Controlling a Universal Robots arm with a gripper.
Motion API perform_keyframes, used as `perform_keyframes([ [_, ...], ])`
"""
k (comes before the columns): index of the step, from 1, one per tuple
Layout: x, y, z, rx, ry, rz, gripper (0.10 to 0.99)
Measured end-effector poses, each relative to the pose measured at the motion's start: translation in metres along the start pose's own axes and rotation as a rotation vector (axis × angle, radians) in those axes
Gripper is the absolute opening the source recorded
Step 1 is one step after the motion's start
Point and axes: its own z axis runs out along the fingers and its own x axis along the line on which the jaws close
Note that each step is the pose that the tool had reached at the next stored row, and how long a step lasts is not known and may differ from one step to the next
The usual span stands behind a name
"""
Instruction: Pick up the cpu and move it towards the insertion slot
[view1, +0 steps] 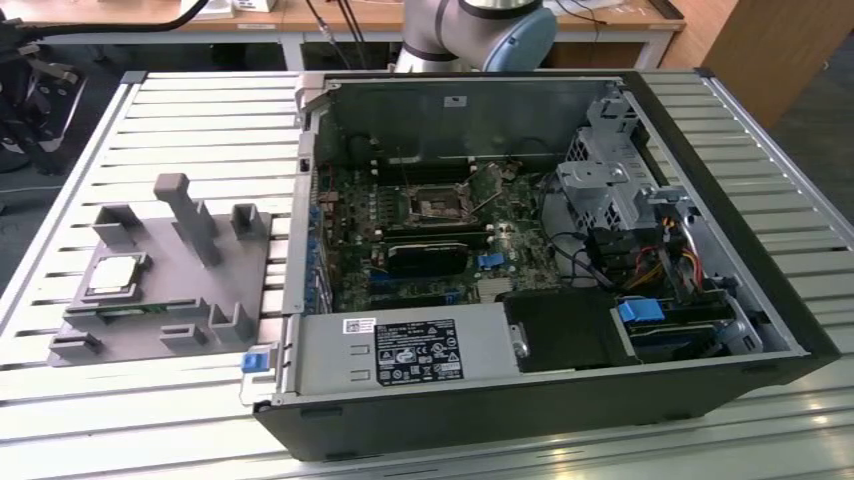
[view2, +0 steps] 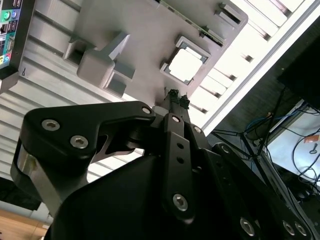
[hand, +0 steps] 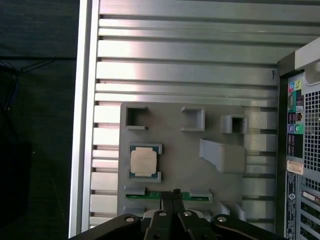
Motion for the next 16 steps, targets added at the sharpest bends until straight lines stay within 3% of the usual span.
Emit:
perform_keyframes([
  [8,0.0012,0.0,0.0,0.0,0.0,0.0,0.106],
  [16,0.0082,0.0001,0.0009,0.0,0.0015,0.0,0.106],
])
